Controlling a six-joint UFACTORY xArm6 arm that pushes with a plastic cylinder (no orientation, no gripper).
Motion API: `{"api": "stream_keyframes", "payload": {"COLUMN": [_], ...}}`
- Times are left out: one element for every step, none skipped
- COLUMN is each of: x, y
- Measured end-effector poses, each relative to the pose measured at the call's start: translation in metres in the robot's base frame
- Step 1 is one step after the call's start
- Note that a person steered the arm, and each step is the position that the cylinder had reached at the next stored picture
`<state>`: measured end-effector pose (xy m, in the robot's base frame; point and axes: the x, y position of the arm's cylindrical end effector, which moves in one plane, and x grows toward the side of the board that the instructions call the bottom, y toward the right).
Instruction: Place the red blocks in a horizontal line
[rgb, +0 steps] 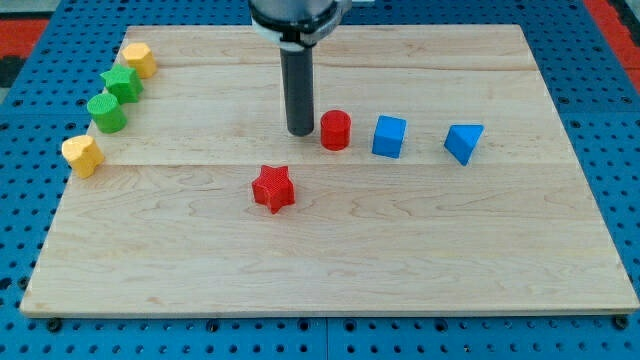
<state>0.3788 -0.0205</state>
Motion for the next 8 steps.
{"api": "stream_keyframes", "payload": {"x": [-0.002,0.035,0.05,0.032,0.022,0.045,0.049,0.058], "y": [0.035,0.039,0.044,0.03,0.056,0.109,0.112,0.12]}}
